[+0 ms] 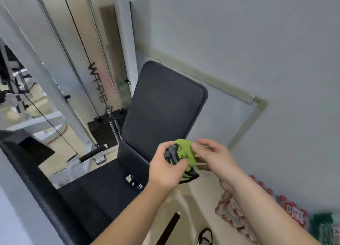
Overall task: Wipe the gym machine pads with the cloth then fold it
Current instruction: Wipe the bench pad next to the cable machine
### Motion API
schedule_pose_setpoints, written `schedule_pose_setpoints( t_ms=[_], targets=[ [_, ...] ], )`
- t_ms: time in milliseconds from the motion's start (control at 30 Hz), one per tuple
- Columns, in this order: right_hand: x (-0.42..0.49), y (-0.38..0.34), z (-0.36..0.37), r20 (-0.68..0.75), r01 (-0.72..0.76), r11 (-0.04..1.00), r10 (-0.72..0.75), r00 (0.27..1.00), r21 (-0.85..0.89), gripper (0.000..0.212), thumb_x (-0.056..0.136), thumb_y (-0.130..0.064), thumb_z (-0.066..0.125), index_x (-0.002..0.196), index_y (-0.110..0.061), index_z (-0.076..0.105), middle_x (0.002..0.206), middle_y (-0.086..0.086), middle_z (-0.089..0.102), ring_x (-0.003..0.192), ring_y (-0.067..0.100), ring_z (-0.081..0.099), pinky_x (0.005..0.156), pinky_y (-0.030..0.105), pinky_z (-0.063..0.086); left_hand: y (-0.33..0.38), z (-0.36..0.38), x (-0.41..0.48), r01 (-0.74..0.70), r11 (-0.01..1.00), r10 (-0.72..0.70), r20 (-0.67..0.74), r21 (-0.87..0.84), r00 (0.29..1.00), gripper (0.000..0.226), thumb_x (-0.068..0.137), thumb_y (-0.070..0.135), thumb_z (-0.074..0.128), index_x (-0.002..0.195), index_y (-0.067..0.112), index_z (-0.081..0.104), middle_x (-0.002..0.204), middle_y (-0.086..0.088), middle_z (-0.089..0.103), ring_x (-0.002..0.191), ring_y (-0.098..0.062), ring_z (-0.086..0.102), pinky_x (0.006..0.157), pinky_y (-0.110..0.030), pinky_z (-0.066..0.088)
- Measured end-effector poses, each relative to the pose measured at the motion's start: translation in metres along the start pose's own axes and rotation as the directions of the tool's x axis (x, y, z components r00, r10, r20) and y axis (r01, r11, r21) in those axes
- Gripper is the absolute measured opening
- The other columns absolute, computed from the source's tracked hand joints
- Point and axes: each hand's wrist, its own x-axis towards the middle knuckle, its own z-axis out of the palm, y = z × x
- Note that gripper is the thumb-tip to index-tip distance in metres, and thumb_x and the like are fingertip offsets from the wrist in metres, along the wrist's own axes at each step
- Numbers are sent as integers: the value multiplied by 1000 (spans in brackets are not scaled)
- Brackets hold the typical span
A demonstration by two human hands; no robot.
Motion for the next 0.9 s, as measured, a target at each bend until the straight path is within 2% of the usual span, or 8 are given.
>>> schedule_pose_setpoints(
  t_ms=[133, 233, 367, 467, 533, 667, 733, 900],
  targets=[
    [81, -58, 4, -84, 235, 964, -247, 965, -127, 12, 95, -21, 73, 108, -19, 73, 97, 0, 71, 89, 15, 66, 81, 30, 52, 17, -18, 60, -22, 999, 16, -192, -28, 981, 42, 82, 18, 80, 111, 40, 58, 97, 14, 69, 81, 6, 66, 80, -20, 57],
    [139, -90, -13, -183, 390, 798, -515, 837, -459, 17, 94, -28, 68, 111, -30, 72, 112, -4, 67, 107, 13, 62, 97, 32, 49, 24, -15, 86, -54, 998, 43, -266, -37, 963, 44, 88, 18, 78, 122, 36, 55, 101, 15, 66, 80, 14, 62, 72, -10, 50],
    [207, -119, -26, -62, 323, 842, -385, 921, -432, 34, 100, -40, 56, 128, -27, 70, 128, -6, 67, 115, 9, 61, 103, 33, 48, 54, -6, 141, -117, 993, 106, -391, -6, 914, 45, 96, 29, 70, 133, 41, 48, 124, 19, 61, 106, 11, 59, 98, -26, 49],
    [231, -122, -24, 63, 332, 877, -332, 941, -347, 31, 104, -36, 52, 108, -19, 78, 99, -5, 78, 86, -2, 63, 80, 21, 49, 81, 10, 179, -239, 966, 258, -426, 99, 867, 57, 97, 32, 68, 148, 36, 41, 140, 18, 53, 130, 3, 49, 112, -26, 40],
    [232, -121, -23, 83, 341, 917, -331, 940, -209, 27, 105, -27, 53, 111, -23, 79, 93, -19, 78, 88, -12, 66, 83, 13, 53, 94, 28, 188, -308, 928, 366, -369, 208, 854, 69, 95, 33, 70, 154, 39, 35, 139, 16, 47, 131, 7, 44, 108, -12, 34],
    [241, -117, -26, 87, 307, 945, -299, 950, -108, 29, 101, -25, 56, 94, -38, 82, 94, -3, 78, 92, 14, 72, 89, 45, 60, 95, 67, 201, -290, 851, 434, -277, 437, 857, 83, 84, 43, 71, 155, 48, 29, 125, 6, 37, 120, -17, 42, 103, -28, 35],
    [242, -118, -27, 69, 309, 946, -303, 950, -102, 28, 99, -24, 60, 84, -33, 82, 83, -4, 77, 80, 11, 68, 78, 37, 60, 94, 79, 200, -317, 854, 446, -265, 412, 855, 76, 80, 44, 71, 150, 44, 40, 116, 4, 40, 111, -18, 49, 97, -30, 45],
    [242, -114, -24, 71, 115, 956, -139, 988, 271, 26, 102, -11, 53, 98, -9, 78, 87, 0, 78, 81, 15, 72, 72, 22, 59, 78, 66, 194, -603, 589, 650, 127, 538, 749, 63, 79, 38, 74, 139, 33, 56, 102, 2, 40, 89, -19, 49, 69, -38, 55]
  ],
)
